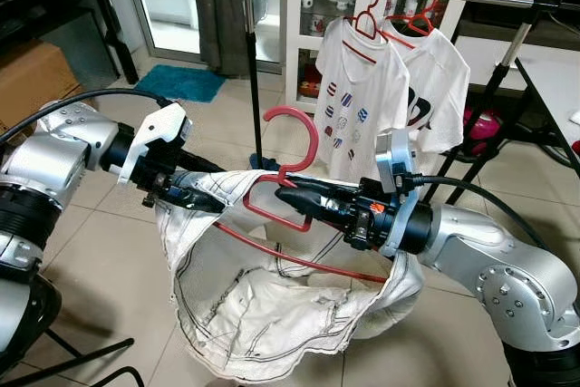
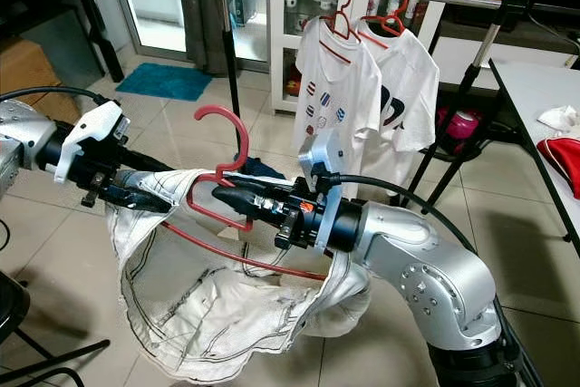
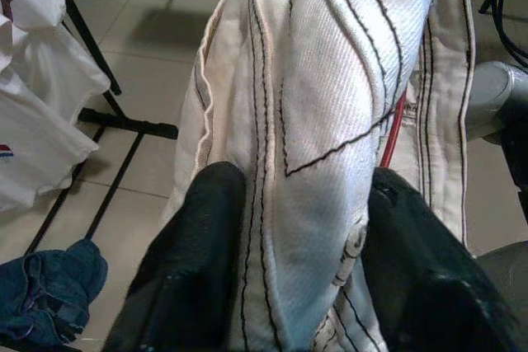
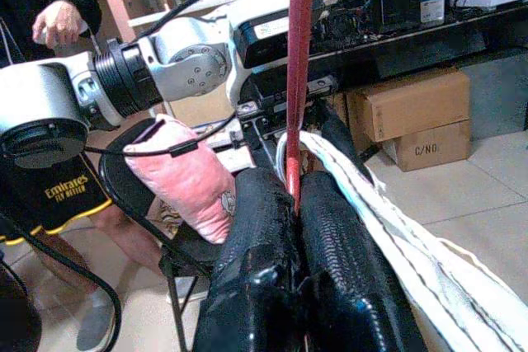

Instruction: Hang hanger

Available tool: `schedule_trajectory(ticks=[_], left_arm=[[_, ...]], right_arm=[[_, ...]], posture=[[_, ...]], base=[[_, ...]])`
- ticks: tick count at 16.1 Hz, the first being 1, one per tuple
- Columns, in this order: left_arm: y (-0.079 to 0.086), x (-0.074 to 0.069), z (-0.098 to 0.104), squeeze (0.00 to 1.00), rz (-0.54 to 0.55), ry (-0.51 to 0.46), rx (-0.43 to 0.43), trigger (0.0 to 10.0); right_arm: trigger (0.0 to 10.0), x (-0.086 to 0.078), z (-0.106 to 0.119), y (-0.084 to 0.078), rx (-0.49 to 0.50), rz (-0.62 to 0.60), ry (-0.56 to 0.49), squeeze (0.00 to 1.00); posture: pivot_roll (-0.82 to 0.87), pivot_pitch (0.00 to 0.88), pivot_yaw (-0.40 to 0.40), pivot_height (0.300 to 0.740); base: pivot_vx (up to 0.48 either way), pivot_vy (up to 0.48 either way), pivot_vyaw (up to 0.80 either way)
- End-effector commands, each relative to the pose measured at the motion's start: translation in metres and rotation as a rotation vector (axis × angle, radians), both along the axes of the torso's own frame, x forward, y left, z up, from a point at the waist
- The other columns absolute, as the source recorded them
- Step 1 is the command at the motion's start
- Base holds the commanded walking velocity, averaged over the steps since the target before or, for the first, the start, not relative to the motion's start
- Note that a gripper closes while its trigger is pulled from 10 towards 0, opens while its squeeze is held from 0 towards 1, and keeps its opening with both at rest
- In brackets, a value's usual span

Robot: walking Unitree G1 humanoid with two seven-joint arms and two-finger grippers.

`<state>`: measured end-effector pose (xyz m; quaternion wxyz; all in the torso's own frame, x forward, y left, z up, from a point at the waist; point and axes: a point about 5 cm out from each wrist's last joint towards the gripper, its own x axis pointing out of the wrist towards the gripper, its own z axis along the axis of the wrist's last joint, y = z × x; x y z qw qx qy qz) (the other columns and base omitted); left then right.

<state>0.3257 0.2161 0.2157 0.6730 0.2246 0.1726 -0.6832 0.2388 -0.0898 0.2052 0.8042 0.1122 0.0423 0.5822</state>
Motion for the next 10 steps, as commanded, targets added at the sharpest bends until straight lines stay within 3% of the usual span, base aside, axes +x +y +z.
schedule_trajectory(ticks=[1,10], left_arm=[[-0.0044,-0.0008,-0.0035,0.0,-0.023,0.01,0.023,0.0],[-0.0055,-0.0041,-0.0087,0.0,-0.018,0.05,0.03,0.0]], right_arm=[[0.0,-0.0063,0.0149,0.004,0.059,0.045,-0.07,0.0],[0.0,-0.006,0.0159,0.0039,0.066,0.042,-0.072,0.0]], posture=[[-0.04,0.0,0.031,0.74],[-0.04,0.0,0.031,0.74]], base=[[0.0,0.0,0.0],[0.0,0.0,0.0]])
